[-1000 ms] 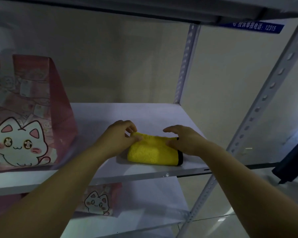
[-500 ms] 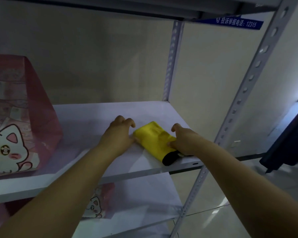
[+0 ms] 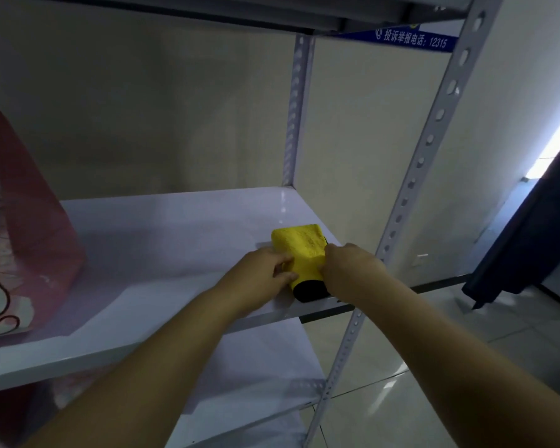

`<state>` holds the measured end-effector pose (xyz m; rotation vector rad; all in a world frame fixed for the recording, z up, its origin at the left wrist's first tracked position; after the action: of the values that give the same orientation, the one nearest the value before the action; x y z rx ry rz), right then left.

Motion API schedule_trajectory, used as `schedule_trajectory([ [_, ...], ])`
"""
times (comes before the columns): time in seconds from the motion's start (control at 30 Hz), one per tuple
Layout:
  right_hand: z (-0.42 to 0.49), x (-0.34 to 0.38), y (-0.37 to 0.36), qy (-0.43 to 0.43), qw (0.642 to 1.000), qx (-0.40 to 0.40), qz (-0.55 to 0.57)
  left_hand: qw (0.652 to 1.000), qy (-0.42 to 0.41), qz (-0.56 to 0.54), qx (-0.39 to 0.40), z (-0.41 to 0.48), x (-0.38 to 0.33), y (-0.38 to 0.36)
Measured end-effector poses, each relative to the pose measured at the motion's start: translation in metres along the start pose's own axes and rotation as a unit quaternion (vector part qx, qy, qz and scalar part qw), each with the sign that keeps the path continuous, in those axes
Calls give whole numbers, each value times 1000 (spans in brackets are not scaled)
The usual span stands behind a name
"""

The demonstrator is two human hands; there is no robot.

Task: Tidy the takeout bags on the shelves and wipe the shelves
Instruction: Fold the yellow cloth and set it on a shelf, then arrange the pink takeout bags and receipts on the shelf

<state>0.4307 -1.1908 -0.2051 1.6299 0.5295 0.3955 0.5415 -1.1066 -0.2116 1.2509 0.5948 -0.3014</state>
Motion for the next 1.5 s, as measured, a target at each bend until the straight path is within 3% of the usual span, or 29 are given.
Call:
schedule_trajectory([
  [0.1, -4, -2, 12, 6, 1000, -19, 16, 1000, 3, 7, -13, -1, -4, 5],
  [0.23, -11, 1, 47, 50, 989, -106, 88, 999, 0, 34, -43, -8, -8, 32],
  [0.4, -20, 13, 100, 128, 961, -171, 175, 990, -6, 36, -138, -25, -26, 99],
  [0.7, -70, 58, 197, 292, 877, -261, 279, 948, -59, 42, -309, -81, -93, 209],
  [0.93, -137, 73, 256, 368, 812, -334, 306, 920, -113, 70, -368, -135, -147, 271],
  [1.17, -188, 66, 311, 367, 781, -385, 329, 897, -144, 85, -408, -177, -175, 325],
  [1.5, -180, 26, 359, 246, 771, -501, 308, 885, -104, 179, -416, -154, -177, 380],
])
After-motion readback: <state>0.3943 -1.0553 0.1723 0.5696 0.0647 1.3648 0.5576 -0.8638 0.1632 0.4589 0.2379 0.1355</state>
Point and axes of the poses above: each hand's wrist, its own z-axis towards the middle knuckle, its own y-axis out of the back of the hand, x = y × z, the point moved 8 cm from there along z, towards the middle knuckle, and after that the axes turned 1 degree about -z, right-handed, at the moved point
